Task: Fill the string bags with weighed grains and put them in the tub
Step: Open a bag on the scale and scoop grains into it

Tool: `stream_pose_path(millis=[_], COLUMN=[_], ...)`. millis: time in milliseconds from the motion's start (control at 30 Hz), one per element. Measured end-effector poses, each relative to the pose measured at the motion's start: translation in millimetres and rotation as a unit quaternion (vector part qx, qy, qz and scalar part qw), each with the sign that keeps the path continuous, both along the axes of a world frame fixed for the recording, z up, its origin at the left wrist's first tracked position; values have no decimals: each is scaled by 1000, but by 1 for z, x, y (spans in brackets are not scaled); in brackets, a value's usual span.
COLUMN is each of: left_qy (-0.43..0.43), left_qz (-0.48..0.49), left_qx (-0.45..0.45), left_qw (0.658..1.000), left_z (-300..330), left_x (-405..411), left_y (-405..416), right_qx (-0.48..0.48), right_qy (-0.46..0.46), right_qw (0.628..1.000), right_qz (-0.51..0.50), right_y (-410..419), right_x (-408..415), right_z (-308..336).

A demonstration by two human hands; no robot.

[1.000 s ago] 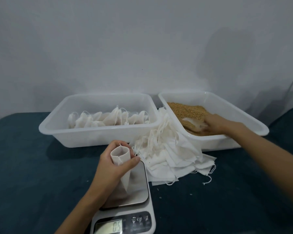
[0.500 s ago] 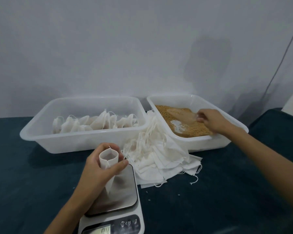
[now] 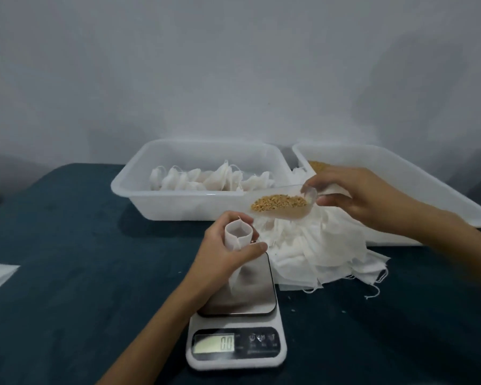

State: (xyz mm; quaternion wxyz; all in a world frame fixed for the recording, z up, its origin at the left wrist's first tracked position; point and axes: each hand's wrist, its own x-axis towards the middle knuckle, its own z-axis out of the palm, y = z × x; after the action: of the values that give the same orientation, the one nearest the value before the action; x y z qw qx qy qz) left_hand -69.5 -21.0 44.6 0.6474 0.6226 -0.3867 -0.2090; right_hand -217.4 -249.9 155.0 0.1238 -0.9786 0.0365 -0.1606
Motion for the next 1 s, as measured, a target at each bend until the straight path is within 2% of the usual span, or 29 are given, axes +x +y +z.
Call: stream_pose_path(millis=[200, 433, 767, 1000], left_qy=[4, 71, 41, 36], left_qz=[-7, -4, 13, 14], left_qx=[5, -26, -22, -15], left_qw=[1000, 997, 999, 999], left_z=[0, 1, -3, -4], left_x=[-1, -1, -4, -5], left_y=[0, 2, -2, -3], right_qx=[-45, -96, -141, -226], right_qy=[33, 36, 34, 16], right_qw=[998, 994, 989, 974], right_qz=[-25, -28, -22, -4], right_y=[7, 11, 12, 10], right_x=[1, 2, 3, 5], right_z=[12, 23, 27, 28])
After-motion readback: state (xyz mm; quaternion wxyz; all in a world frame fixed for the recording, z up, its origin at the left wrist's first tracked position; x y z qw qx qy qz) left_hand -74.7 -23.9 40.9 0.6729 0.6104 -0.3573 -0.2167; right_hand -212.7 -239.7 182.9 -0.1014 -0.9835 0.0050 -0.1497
